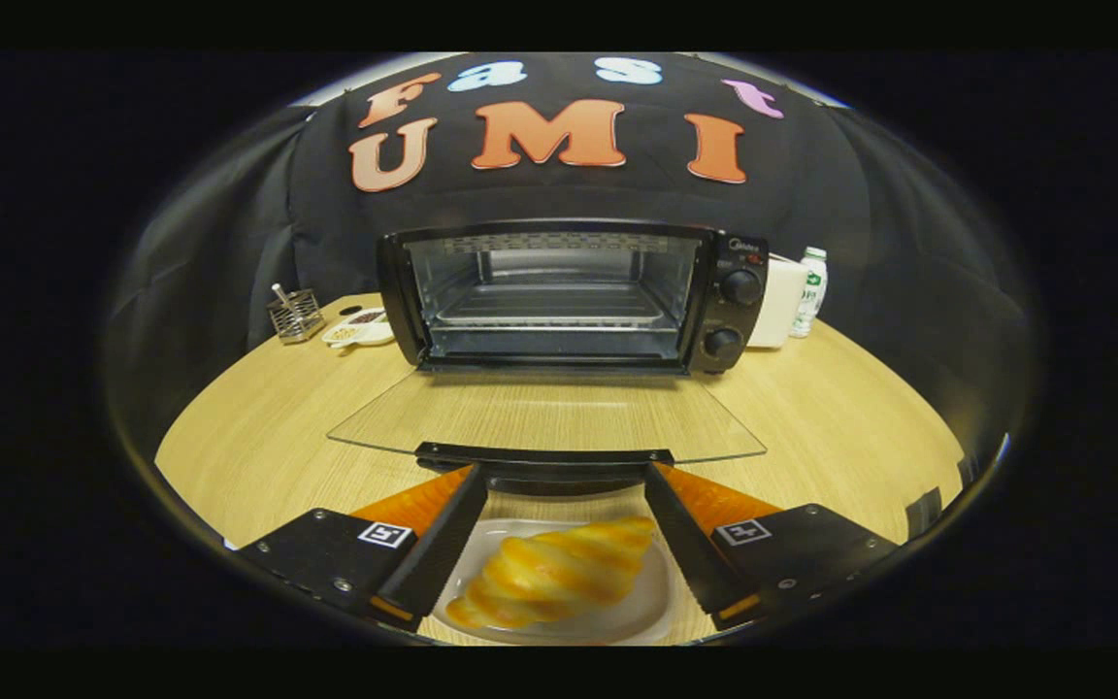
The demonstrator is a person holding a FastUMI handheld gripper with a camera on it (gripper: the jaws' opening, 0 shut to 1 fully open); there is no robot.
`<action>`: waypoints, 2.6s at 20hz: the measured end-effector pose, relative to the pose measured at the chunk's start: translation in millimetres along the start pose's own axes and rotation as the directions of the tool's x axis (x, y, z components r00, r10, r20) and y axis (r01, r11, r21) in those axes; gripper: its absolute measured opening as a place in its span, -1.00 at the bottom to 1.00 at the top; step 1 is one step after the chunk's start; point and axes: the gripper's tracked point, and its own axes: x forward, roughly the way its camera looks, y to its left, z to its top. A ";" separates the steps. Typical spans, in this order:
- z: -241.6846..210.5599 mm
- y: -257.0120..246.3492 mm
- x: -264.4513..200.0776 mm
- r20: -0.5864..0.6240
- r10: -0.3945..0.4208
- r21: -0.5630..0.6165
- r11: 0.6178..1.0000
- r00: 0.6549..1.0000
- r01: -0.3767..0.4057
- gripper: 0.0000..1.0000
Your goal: Open the toaster oven, put the food inside, and close the toaster oven door.
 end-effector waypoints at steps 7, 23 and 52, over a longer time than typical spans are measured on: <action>-4.5 -4.2 4.1 -0.040 0.017 0.034 0.999 0.999 -0.015 0.95; -27.9 7.4 -71.8 0.043 -0.151 0.170 0.975 0.988 0.142 0.95; -92.6 30.2 -89.1 -0.001 -0.257 0.295 0.923 0.967 0.245 -0.47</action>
